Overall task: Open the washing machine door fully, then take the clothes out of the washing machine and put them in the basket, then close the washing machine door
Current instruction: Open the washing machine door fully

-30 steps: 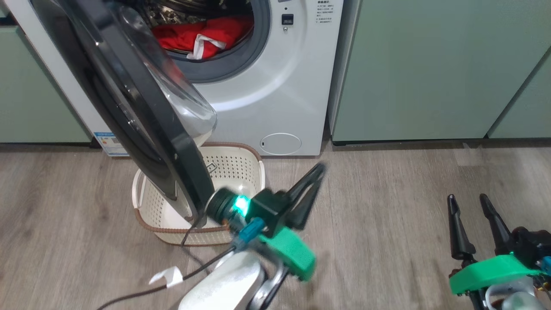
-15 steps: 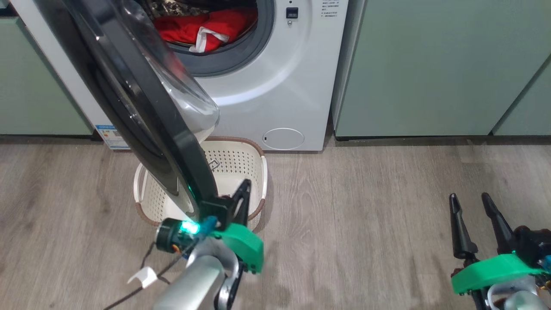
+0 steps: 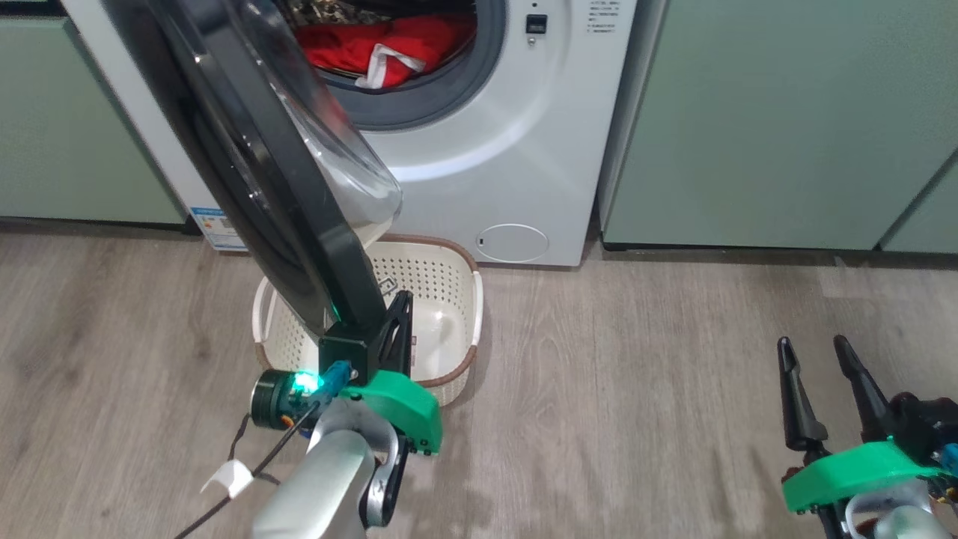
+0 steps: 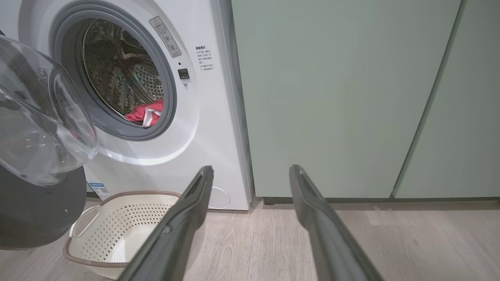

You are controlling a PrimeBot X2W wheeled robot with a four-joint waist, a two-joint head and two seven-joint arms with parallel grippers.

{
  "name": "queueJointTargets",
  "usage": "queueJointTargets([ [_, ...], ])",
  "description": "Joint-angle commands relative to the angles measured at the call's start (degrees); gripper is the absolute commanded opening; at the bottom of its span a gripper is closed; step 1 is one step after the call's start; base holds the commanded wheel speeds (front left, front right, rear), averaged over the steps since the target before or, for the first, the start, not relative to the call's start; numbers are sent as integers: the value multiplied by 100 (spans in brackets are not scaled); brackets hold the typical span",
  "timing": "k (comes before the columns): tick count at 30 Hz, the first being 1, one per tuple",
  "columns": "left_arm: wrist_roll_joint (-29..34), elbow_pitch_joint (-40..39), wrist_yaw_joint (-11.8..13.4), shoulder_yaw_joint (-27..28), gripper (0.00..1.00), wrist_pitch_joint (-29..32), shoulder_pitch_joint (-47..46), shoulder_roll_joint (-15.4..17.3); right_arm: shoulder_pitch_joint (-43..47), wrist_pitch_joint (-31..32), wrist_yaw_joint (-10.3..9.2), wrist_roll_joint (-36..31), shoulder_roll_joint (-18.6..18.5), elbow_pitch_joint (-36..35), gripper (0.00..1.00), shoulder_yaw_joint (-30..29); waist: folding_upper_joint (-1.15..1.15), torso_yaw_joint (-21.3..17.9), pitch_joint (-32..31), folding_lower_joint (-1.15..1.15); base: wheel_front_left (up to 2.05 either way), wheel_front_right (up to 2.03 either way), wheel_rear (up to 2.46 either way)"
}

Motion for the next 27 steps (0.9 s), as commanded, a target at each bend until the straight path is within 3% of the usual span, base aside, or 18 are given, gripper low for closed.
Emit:
queueJointTargets([
  [1,69,-220,3,313,0,-78,-134,69,-159,-53,37,45,-129,-157,100,107,0,109,-24,0,0,0,0],
  [16,274,-434,-119,832,0,-78,268,69,-35,-54,37,63,-84,-119,100,119,0,1048,-171,0,0,0,0],
  [27,578,-618,-311,1713,0,-79,553,221,-19,-54,37,73,0,-106,100,156,0,1791,-187,0,0,0,0],
])
